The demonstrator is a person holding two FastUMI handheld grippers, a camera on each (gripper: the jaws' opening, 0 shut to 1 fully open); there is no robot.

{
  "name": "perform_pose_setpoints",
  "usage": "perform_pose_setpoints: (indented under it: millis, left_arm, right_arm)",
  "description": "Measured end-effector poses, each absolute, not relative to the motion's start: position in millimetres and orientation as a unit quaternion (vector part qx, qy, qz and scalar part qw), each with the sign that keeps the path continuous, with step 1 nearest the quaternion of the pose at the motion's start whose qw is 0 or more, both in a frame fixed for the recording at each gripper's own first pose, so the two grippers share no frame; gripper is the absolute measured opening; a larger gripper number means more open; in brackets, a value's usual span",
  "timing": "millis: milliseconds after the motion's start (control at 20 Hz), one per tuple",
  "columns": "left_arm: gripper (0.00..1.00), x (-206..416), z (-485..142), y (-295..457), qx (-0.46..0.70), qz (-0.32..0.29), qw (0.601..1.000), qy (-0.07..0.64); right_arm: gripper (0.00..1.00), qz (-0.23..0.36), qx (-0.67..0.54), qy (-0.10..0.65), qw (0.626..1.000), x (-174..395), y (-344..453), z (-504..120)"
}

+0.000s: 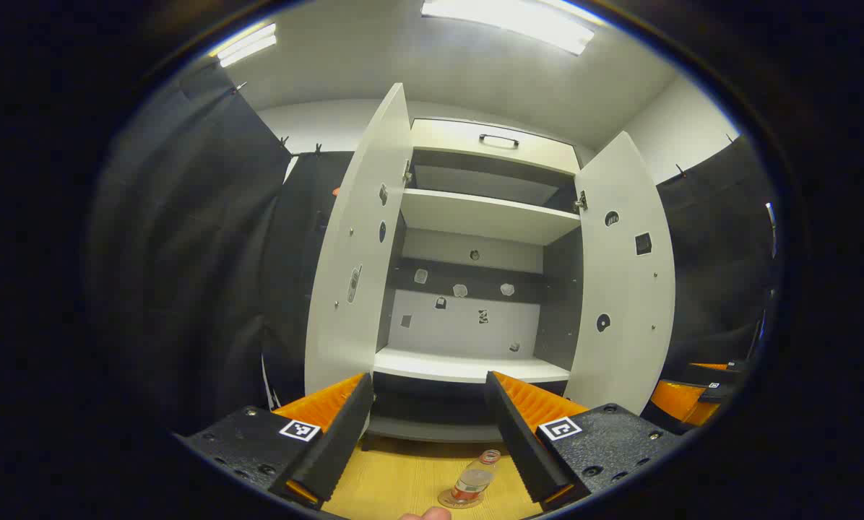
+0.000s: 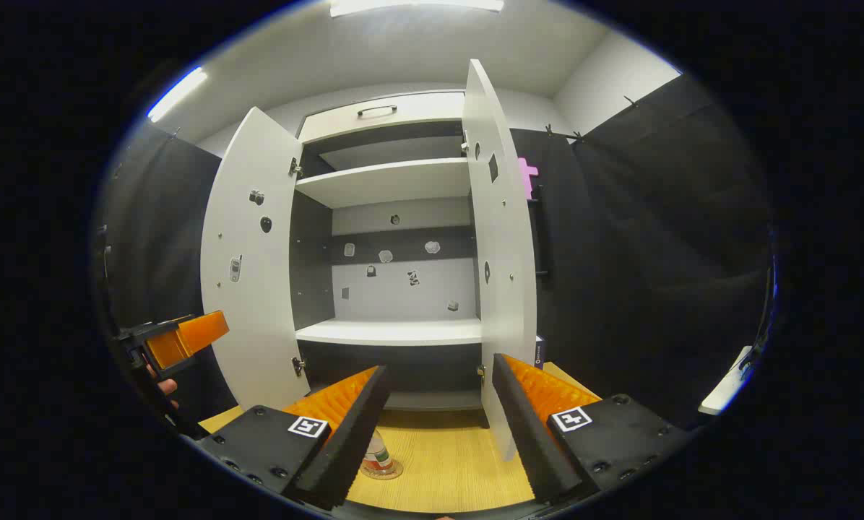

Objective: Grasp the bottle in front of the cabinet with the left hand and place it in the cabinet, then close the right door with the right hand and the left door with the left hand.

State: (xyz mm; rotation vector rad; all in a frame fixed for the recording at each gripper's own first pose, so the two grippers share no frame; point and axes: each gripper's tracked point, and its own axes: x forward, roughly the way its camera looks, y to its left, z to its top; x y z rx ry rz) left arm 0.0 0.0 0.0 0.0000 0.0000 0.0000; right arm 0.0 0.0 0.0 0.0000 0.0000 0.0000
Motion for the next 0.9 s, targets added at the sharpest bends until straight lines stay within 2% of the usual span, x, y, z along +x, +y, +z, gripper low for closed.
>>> perform_pose_setpoints:
  millis: [800,900]
  left_arm:
    - [0.95,1.2,-4.6,3.8,0.002,0.007,1.000,0.009]
    - [0.97,0.6,-5.0,5.0,0.002,0.008,1.000,0.009]
  right_arm:
    - [0.96,-0.004,0.010,0.012,1.000,-0.1,-4.4,-7.6]
    - [0.96,-0.003,0.011,0.013,1.000,0.7,-3.9,-7.8]
